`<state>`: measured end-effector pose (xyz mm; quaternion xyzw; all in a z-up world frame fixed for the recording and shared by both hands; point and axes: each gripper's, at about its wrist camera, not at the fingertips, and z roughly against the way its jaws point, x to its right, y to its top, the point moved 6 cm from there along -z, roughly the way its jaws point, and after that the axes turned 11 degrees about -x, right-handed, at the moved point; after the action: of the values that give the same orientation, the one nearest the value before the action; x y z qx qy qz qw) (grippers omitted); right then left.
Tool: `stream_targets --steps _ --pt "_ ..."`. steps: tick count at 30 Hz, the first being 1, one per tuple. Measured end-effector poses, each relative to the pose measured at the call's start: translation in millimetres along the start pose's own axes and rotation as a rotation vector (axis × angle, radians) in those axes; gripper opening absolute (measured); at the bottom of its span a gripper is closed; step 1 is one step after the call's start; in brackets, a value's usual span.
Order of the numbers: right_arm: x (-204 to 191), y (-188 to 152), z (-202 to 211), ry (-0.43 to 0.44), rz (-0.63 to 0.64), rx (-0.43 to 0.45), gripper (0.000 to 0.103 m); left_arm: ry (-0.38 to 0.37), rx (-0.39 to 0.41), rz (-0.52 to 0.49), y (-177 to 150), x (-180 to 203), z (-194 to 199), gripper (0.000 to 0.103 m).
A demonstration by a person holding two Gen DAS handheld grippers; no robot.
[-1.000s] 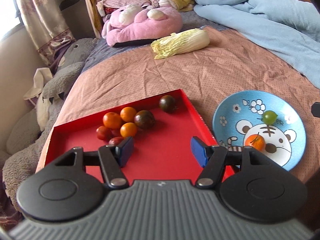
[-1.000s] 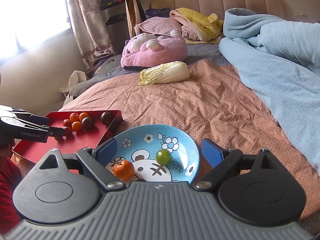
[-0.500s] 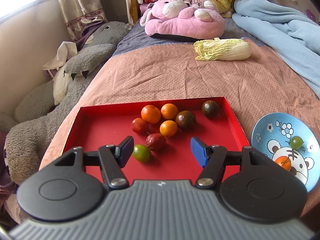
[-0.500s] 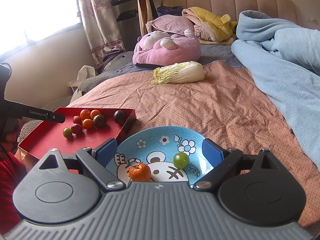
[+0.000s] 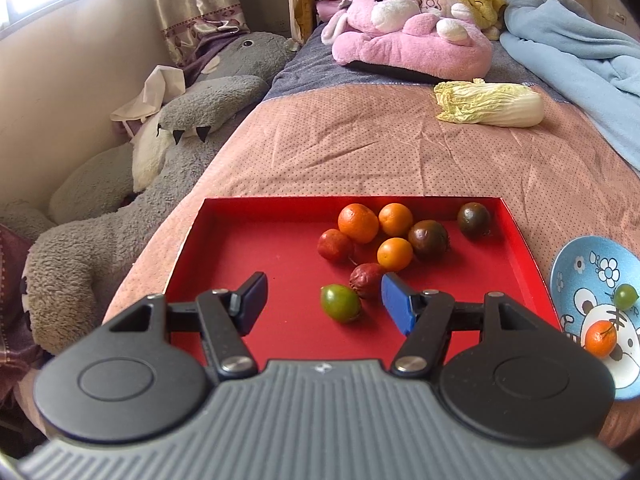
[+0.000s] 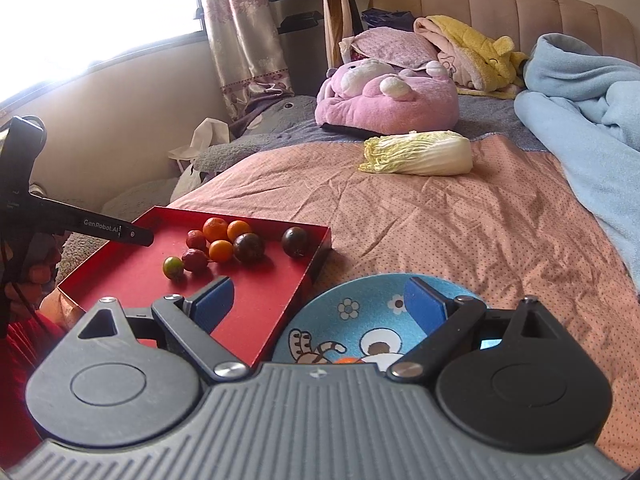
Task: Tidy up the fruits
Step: 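Move the left gripper back to the tray and grasp a green tomato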
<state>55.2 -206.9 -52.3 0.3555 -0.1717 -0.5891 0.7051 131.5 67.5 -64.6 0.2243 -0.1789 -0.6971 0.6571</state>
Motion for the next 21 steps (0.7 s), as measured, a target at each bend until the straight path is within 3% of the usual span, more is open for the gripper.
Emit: stream_targets --steps 21 --pt "-67.4 19.6 -69.5 0.105 0.108 -0.061 0.094 0.032 -0.043 0.027 -25.0 -36.7 -3.7 0.066"
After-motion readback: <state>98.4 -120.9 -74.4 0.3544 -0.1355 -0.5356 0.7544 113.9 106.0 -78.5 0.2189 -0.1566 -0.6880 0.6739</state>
